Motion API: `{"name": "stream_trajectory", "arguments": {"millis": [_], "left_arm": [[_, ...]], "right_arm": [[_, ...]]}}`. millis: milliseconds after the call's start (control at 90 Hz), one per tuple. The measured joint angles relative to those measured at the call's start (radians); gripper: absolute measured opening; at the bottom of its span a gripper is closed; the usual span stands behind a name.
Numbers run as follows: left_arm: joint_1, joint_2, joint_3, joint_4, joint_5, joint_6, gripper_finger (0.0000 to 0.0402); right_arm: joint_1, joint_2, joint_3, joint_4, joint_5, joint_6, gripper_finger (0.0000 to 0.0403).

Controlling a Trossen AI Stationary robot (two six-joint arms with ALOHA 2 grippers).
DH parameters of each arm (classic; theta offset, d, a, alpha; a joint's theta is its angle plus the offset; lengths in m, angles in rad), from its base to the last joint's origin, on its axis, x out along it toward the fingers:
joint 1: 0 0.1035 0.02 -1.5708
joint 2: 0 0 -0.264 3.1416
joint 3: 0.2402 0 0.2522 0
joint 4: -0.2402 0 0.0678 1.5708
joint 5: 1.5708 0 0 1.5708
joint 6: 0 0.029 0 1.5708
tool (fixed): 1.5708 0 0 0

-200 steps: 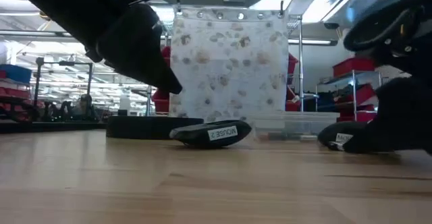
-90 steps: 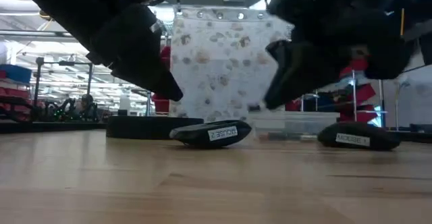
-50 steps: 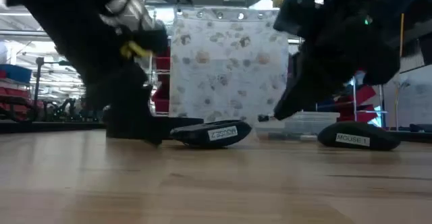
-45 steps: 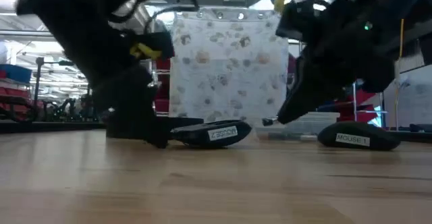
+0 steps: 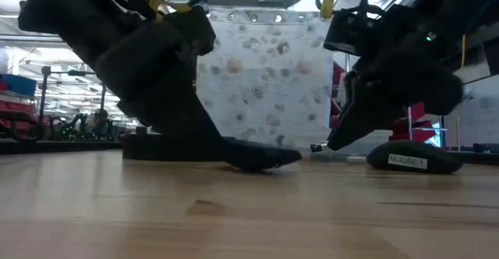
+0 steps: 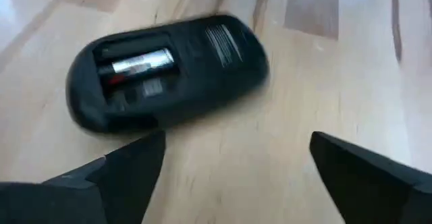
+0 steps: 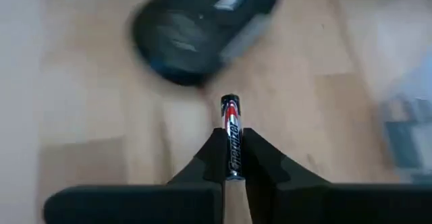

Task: Insert battery
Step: Insert the silver battery into the left computer mouse

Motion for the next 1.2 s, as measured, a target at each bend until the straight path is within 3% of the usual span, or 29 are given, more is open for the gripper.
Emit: {"name": "stream_trajectory", "arguments": {"millis": [156, 289, 478, 611, 756, 900, 989, 1133, 1200], "left_arm": [[-0.005, 0.000, 0.000, -0.004, -0.004, -0.001, 0.0354], [-0.005, 0.000, 0.000, -0.004, -0.021, -0.001, 0.0354], [-0.002, 0.000, 0.000, -0.005, -0.022, -0.006, 0.0354], [-0.002, 0.000, 0.000, -0.010, -0.024, -0.009, 0.0354], [-0.002, 0.000, 0.000, -0.011, -0.024, -0.009, 0.0354], [-0.002, 0.000, 0.000, -0.010, -0.027, -0.009, 0.0354], [-0.002, 0.000, 0.000, -0.011, -0.037, -0.009, 0.0354], [-0.002, 0.000, 0.000, -0.010, -0.050, -0.006, 0.0354], [-0.001, 0.000, 0.000, -0.010, -0.051, -0.002, 0.0354]], "right_arm": [[0.005, 0.011, -0.001, -0.001, -0.125, -0.151, 0.0010], [0.026, 0.016, 0.000, 0.003, -0.265, -0.488, 0.0010], [0.024, 0.017, 0.000, -0.010, -0.235, -0.749, 0.0057], [0.048, 0.015, 0.000, -0.011, -0.130, -0.795, 0.0117], [0.097, 0.015, 0.000, -0.023, -0.072, -0.655, 0.0170], [0.118, 0.015, 0.000, 0.059, -0.145, -0.233, 0.0180], [0.116, 0.020, 0.000, 0.156, -0.101, -0.020, 0.0174], [0.127, 0.036, 0.002, 0.223, 0.067, 0.040, 0.0164], [0.098, 0.053, 0.001, 0.220, 0.082, 0.022, 0.0159]]}}
